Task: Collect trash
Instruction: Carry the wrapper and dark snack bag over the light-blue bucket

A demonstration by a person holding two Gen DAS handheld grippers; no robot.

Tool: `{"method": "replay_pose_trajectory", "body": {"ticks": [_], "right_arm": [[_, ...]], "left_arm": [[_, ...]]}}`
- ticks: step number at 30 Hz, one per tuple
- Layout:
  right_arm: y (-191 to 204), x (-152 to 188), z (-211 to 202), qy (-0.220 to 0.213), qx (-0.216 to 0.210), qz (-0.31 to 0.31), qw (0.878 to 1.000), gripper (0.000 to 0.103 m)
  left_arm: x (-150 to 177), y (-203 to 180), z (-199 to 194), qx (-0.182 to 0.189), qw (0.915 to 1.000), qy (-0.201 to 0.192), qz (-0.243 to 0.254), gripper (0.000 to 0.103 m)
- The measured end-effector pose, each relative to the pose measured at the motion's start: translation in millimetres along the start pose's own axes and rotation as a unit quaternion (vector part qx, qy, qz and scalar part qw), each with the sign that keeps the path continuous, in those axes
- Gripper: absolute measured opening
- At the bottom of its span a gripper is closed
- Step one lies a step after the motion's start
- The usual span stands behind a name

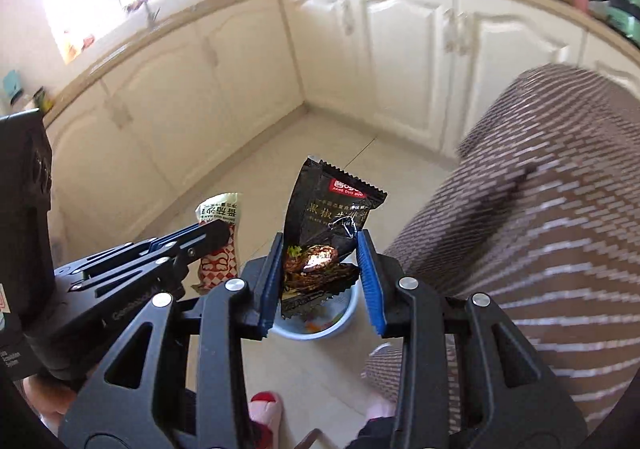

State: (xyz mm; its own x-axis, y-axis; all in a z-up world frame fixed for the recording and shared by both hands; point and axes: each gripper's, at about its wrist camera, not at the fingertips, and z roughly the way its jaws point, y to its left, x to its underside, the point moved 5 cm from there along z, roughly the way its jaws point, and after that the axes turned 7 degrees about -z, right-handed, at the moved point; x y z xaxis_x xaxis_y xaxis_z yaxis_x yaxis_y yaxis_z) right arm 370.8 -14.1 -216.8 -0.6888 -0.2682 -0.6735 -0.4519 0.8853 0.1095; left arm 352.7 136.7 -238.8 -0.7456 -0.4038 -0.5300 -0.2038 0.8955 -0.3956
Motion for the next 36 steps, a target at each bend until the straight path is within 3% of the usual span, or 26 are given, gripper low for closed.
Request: {"method": "replay_pose_trajectory", "body": {"ticks": [8, 14, 18, 36], "right_arm": [[30.8, 22.6, 86.6, 0.065, -0.036, 0.001, 0.997, 0.035], [31.9, 29.5, 128.1, 0.075, -0.018, -0.004, 0.997, 0.035], [31.0, 35.6, 145.4, 0.085, -0.015, -0.001, 0.996, 0.035], [33.8, 41.1, 184.1, 0.107, -0.025, 0.003, 0.994, 0.036]], "left_arm": [[10.5, 70.6, 62.1, -0.042, 0.9972, 0.050, -0.037, 0.009], [4.0, 90.9, 101.0, -0.026, 0.9976, 0.047, -0.044, 0.011], [4.8, 105.2, 113.3, -0.029, 0.9961, 0.047, -0.068, 0.042], [10.9, 138.8, 118.6, -0.057, 0.9909, 0.063, -0.104, 0.044]]}}
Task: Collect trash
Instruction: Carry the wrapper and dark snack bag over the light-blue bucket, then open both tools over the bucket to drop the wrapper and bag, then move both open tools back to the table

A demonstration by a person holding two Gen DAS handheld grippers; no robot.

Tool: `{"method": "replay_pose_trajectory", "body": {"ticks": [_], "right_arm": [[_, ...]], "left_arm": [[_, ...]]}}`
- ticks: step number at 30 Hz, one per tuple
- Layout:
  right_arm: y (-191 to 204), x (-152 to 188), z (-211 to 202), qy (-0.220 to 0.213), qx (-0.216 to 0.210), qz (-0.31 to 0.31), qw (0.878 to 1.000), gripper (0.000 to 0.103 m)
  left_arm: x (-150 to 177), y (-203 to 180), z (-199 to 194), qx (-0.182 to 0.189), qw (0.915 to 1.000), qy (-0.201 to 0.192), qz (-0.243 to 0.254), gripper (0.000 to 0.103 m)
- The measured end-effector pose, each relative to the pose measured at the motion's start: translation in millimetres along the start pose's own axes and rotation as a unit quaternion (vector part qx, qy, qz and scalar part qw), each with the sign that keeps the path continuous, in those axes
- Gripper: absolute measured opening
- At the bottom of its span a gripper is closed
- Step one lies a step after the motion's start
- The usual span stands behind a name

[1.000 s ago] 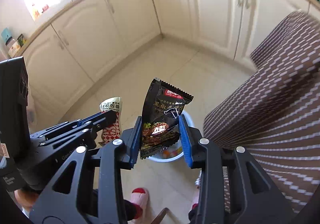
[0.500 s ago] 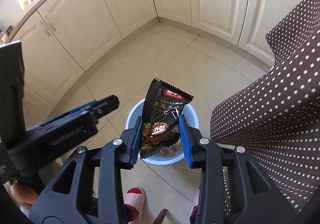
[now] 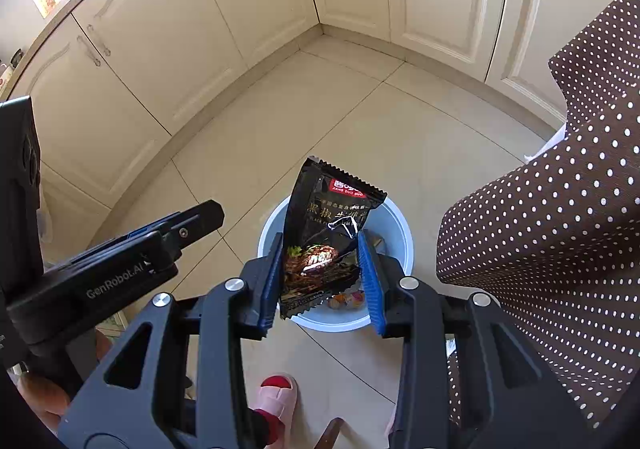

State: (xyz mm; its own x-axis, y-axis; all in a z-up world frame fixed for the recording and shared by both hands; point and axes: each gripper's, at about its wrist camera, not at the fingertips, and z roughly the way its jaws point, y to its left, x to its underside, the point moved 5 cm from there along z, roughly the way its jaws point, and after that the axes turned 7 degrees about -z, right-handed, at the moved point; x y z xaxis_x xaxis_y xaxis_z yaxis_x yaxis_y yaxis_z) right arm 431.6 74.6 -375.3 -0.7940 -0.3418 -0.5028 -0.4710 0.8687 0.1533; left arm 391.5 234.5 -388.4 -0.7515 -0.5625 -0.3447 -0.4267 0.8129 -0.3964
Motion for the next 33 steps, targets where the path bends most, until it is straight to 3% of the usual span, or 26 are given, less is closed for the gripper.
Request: {"method": "replay_pose_trajectory", "body": {"ticks": [9, 13, 23, 33], "right_arm": [[8.4, -8.7, 2.4, -0.013, 0.004, -0.004, 1.000, 0.037], [10.7, -13.6, 1.7, -0.025, 0.010, -0.008, 1.000, 0.048], [7.9, -13.1, -5.8, -0.031, 0.016, -0.009, 0.999, 0.048], [6.4, -14.1, -69.3, -0.073, 0.033, -0.013, 0.997, 0.048]], "left_arm": [[-3.9, 11.6, -1.1, 0.005, 0.9997, 0.002, -0.024, 0.046], [-4.8, 12.8, -1.3, 0.004, 0.9996, 0.000, -0.027, 0.047], [-2.9, 7.8, -3.3, 0.005, 0.9999, -0.001, -0.015, 0.047], [1.6, -30.6, -51.6, 0.028, 0.9985, -0.039, 0.026, 0.047]]}}
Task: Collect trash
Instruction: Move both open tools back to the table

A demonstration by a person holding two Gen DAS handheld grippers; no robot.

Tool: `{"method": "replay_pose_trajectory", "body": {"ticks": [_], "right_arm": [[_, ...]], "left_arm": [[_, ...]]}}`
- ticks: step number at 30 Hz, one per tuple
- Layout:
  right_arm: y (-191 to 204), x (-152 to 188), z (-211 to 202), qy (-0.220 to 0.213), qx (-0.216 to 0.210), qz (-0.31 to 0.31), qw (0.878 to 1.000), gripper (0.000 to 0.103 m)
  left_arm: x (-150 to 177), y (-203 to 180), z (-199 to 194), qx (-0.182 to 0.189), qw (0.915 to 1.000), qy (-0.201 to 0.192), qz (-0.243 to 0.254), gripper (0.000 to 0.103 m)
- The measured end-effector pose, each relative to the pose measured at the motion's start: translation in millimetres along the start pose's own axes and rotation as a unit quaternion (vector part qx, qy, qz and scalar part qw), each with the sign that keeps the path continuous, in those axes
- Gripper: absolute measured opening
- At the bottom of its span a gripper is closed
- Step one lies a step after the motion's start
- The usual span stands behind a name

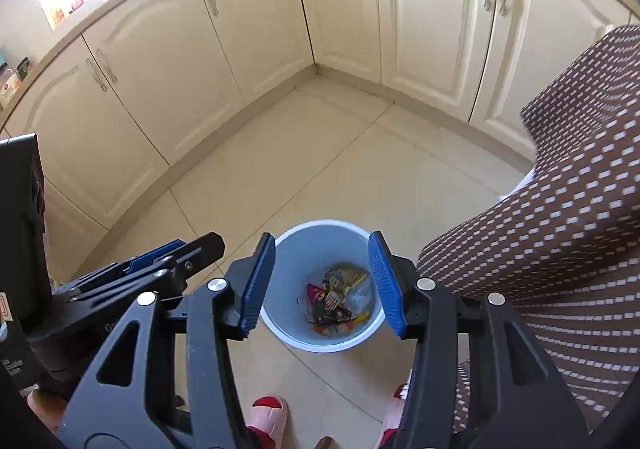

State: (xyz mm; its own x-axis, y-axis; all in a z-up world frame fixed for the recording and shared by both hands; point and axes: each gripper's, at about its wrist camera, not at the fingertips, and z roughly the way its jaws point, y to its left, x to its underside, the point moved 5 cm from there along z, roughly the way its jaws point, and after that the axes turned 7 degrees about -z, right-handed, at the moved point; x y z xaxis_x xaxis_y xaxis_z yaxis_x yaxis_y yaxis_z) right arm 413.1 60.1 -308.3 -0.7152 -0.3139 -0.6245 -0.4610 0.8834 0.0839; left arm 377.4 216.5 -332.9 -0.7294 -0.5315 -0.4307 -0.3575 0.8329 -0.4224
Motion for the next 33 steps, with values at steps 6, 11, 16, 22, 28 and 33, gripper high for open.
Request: {"method": "replay_pose_trajectory", "body": {"ticks": [6, 11, 16, 22, 28, 33], "right_arm": [[-11.3, -7.0, -69.3, -0.051, 0.014, -0.002, 0.999, 0.048], [-23.3, -6.6, -136.6, -0.101, 0.028, 0.000, 0.995, 0.049], [-43.1, 2.9, -208.3, -0.153, 0.049, 0.010, 0.987, 0.050], [-95.4, 26.1, -279.5, -0.196, 0.094, 0.036, 0.975, 0.053], [-177.9, 62.9, -337.6, -0.217, 0.158, 0.092, 0.959, 0.054], [-246.7, 93.8, -366.7, -0.220, 0.200, 0.146, 0.943, 0.055]], "left_arm": [[6.4, -49.2, -57.1, 0.022, 0.9979, -0.045, 0.042, 0.048], [14.9, -94.2, -112.8, 0.044, 0.9925, -0.087, 0.074, 0.052], [32.9, -146.5, -159.4, 0.066, 0.9837, -0.118, 0.119, 0.055], [65.1, -224.1, -187.0, 0.101, 0.9707, -0.120, 0.182, 0.060], [104.7, -305.4, -185.4, 0.150, 0.9586, -0.088, 0.226, 0.070], [133.2, -372.2, -162.2, 0.183, 0.9513, -0.040, 0.245, 0.072]]}}
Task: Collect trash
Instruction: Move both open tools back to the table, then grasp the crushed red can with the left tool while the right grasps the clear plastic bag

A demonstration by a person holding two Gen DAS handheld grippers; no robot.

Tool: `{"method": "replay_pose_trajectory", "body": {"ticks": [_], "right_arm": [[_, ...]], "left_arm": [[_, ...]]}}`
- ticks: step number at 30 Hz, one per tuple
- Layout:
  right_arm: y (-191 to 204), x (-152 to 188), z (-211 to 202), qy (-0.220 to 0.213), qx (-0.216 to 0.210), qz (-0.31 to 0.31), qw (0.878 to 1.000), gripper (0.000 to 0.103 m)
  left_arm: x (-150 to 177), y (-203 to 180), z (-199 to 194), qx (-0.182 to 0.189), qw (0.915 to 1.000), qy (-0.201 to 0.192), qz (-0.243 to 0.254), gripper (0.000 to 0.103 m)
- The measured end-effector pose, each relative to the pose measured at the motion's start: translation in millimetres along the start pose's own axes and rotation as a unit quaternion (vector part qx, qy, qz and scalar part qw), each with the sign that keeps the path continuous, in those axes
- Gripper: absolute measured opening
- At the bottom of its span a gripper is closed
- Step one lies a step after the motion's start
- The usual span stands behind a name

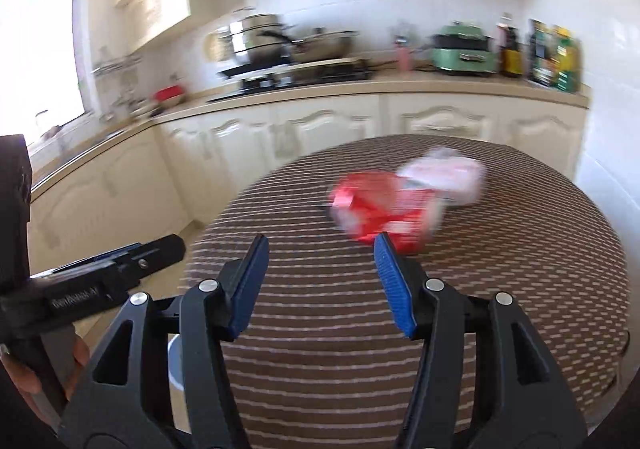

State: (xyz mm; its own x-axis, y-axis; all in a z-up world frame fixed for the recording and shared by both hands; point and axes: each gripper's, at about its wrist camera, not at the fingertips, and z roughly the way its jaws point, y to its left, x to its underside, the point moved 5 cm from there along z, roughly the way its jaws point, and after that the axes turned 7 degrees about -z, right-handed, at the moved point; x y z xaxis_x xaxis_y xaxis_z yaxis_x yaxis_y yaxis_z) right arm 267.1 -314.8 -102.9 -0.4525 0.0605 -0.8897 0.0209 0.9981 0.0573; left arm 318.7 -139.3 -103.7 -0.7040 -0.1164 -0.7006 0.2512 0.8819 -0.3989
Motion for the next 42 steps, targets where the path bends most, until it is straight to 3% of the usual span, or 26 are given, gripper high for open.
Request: {"method": "replay_pose_trajectory", "body": {"ticks": [8, 21, 22, 24, 28, 30, 42], "right_arm": [[-84.1, -3.8, 18.3, 0.012, 0.038, 0.053, 0.998, 0.056], [-126.0, -17.1, 65.6, 0.058, 0.016, 0.083, 0.995, 0.059], [-128.6, -18.7, 68.9, 0.061, 0.014, 0.084, 0.994, 0.059], [-131.9, -20.5, 72.7, 0.066, 0.016, 0.085, 0.994, 0.060], [-140.0, -25.0, 81.6, 0.072, 0.028, 0.083, 0.994, 0.061], [-144.5, -27.5, 88.0, 0.076, 0.033, 0.086, 0.993, 0.062], [-171.8, -41.8, 136.2, 0.107, 0.042, 0.121, 0.986, 0.063]], "left_arm": [[-11.2, -66.4, 71.5, 0.020, 0.9985, 0.044, 0.023, 0.076], [-31.2, -98.3, 156.0, 0.010, 0.9929, 0.102, 0.059, 0.076], [-31.6, -102.4, 160.1, 0.010, 0.9921, 0.106, 0.066, 0.074], [-31.3, -106.3, 165.4, 0.008, 0.9904, 0.113, 0.079, 0.053], [-33.4, -111.9, 163.3, 0.005, 0.9901, 0.099, 0.099, 0.046], [-40.5, -113.3, 155.1, 0.015, 0.9917, 0.086, 0.094, 0.033], [-60.1, -107.7, 152.0, 0.037, 0.9938, 0.073, 0.075, 0.025]]}}
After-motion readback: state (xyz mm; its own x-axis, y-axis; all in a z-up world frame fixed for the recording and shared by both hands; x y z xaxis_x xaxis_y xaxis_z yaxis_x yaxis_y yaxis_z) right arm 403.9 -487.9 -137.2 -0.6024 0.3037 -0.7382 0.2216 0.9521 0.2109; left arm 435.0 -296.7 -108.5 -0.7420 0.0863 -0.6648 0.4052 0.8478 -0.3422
